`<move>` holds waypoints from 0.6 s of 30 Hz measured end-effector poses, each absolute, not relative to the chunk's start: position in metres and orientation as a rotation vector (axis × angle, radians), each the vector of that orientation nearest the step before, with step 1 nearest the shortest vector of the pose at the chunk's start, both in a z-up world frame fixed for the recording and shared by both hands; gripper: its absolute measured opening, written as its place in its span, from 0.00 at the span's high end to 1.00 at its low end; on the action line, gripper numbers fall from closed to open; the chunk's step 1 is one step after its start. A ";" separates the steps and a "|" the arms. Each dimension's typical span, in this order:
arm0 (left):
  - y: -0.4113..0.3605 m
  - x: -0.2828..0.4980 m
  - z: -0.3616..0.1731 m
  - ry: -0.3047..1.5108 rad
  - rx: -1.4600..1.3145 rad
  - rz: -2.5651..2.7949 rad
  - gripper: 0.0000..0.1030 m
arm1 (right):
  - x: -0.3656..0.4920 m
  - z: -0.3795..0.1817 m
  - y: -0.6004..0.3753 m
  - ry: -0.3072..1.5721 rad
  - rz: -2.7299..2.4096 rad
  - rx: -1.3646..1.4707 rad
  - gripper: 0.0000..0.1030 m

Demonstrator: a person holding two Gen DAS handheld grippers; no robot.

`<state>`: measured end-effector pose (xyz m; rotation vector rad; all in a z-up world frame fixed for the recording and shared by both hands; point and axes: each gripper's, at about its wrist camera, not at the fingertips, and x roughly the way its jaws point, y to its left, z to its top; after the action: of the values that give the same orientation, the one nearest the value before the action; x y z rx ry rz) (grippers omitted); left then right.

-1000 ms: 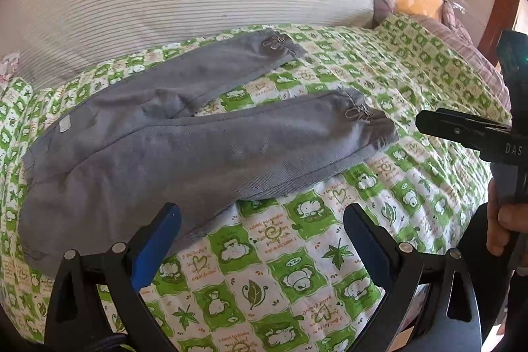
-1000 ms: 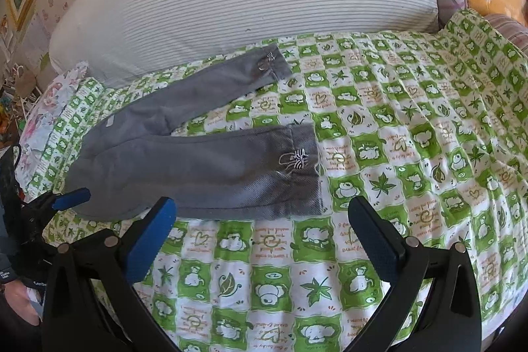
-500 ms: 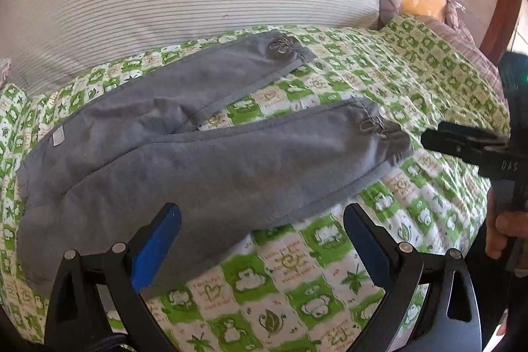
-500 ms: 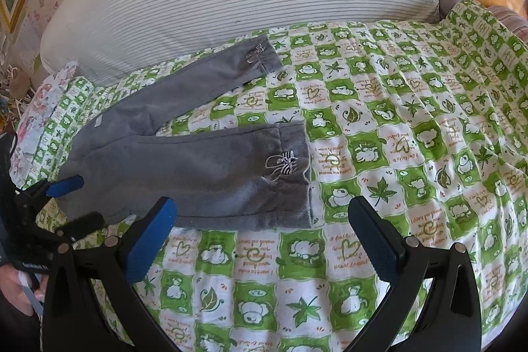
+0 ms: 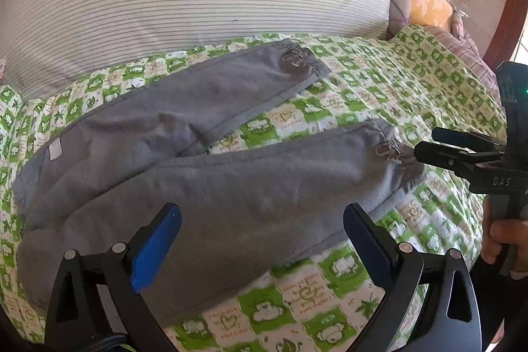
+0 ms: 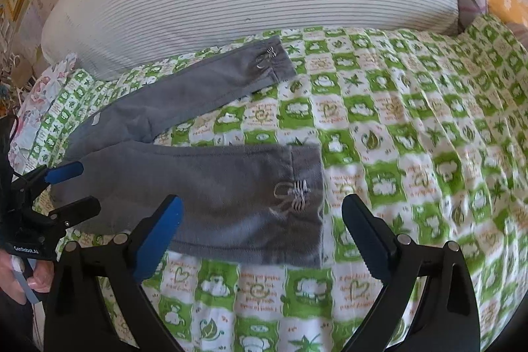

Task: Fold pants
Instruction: 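Move both tools toward the grey sweatpants cuffs, then grasp the cuff of one leg with the right tool while the left tool grasps the other cuff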

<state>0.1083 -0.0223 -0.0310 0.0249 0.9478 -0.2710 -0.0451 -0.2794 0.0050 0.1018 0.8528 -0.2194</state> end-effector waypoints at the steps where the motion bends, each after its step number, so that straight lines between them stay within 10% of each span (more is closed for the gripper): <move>1: -0.021 0.111 -0.031 0.947 0.023 -0.263 0.04 | -0.041 0.006 -0.279 0.853 -0.217 0.096 0.06; 18: -0.002 0.127 -0.014 0.882 -0.019 -0.069 0.04 | -0.012 0.020 -0.269 0.833 -0.162 0.065 0.06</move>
<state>0.1275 -0.0018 -0.0138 -0.0192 0.8817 -0.0686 -0.0121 -0.2690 0.0204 0.0649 0.8328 -0.1619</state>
